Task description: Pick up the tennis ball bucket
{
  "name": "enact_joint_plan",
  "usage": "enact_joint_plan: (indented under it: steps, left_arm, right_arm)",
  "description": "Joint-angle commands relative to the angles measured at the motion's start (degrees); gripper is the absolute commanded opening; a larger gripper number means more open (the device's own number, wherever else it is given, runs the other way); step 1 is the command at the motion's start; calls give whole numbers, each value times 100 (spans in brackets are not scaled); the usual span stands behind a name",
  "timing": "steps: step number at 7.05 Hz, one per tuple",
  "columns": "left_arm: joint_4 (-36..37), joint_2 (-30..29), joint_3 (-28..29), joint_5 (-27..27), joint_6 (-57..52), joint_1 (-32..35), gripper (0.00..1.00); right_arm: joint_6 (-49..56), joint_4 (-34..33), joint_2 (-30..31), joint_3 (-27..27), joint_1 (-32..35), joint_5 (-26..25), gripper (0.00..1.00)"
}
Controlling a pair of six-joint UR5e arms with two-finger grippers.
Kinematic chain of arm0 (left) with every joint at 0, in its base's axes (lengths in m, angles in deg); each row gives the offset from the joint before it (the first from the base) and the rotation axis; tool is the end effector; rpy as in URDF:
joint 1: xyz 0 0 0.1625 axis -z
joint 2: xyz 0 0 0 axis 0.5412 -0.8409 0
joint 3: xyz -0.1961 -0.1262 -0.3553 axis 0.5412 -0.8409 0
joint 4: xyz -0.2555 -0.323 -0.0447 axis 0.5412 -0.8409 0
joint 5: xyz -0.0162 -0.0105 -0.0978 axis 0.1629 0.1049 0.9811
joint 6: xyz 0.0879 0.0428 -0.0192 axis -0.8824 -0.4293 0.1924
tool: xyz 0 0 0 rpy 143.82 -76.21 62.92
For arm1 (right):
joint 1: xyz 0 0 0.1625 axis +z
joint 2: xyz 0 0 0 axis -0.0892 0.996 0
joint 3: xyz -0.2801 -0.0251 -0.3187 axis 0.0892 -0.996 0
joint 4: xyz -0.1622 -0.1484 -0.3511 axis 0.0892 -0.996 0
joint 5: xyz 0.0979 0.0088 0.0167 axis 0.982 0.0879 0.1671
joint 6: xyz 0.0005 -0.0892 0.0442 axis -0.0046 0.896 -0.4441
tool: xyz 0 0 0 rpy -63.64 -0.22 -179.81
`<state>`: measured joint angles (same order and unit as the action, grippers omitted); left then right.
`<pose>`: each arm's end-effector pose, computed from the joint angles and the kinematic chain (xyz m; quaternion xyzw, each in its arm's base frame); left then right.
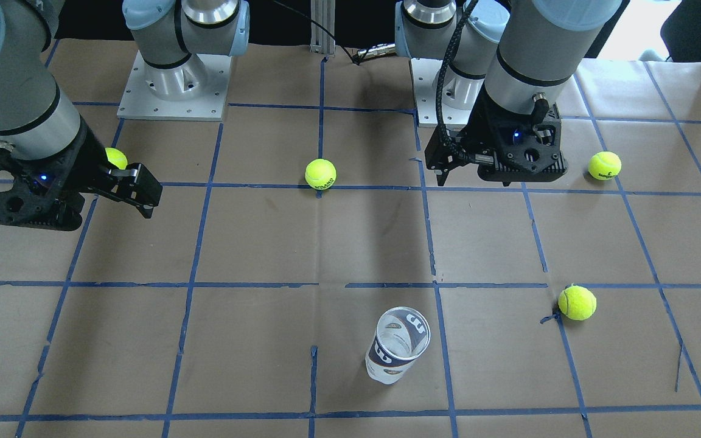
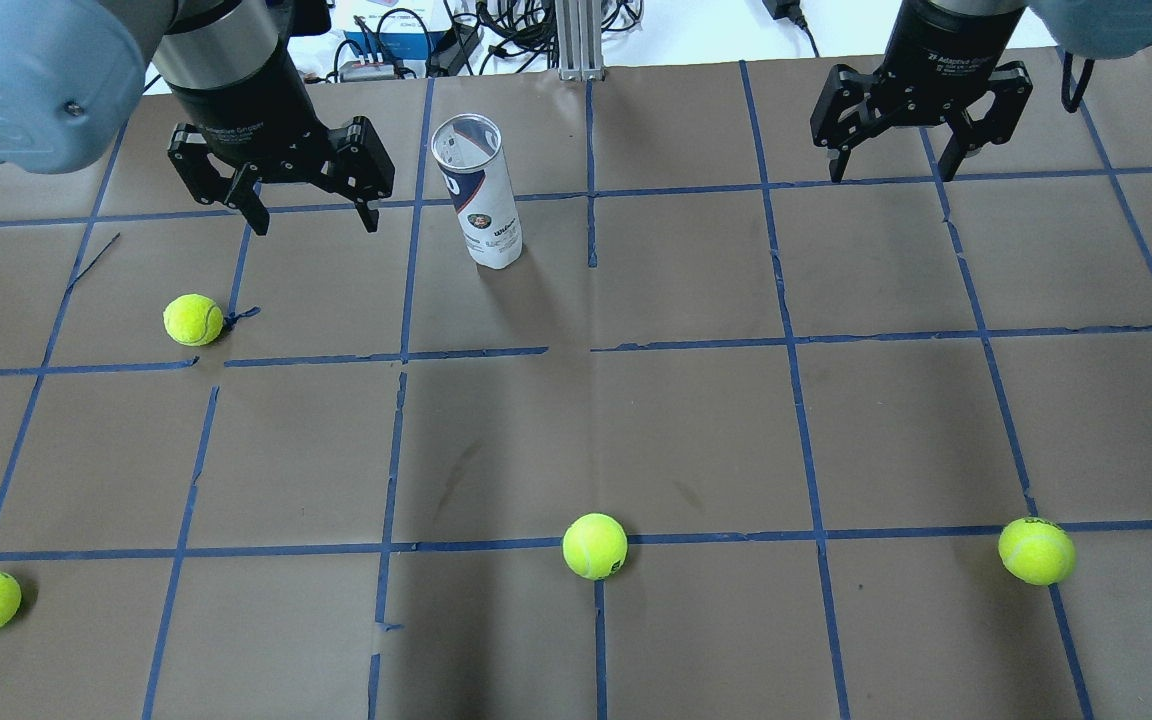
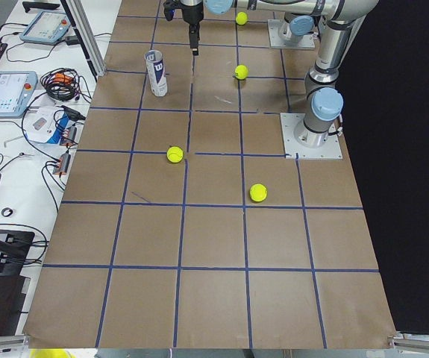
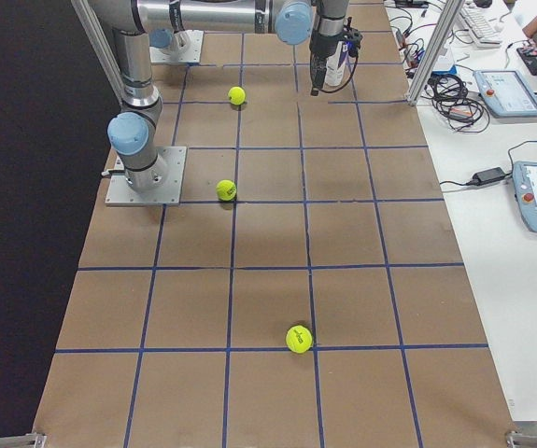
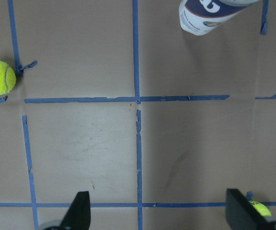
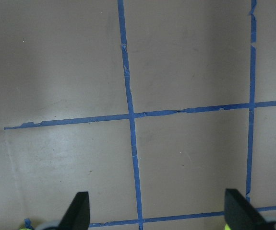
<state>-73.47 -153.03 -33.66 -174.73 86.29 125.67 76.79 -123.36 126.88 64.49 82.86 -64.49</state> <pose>-0.1580 -0.5290 0.4820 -0.0025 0.9999 0.0110 0.0130 0.1109 -0.5753 0.4648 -0.0366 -0.9987 -0.0338 0.0110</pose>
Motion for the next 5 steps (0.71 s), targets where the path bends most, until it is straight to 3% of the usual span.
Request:
enact_joint_plan:
  steps: [1,2,5]
  left_arm:
    - [66,120,-53,28,-58,-297,95]
    - [66,130,-53,324,-49,-343,100]
    - [92,59,0,284,-111,-308,100]
  right_arm:
    - [-7,0,9,-18,18,3,100]
    - [2,0,9,-18,35,90,100]
    - [11,0,0,0,36,196,100]
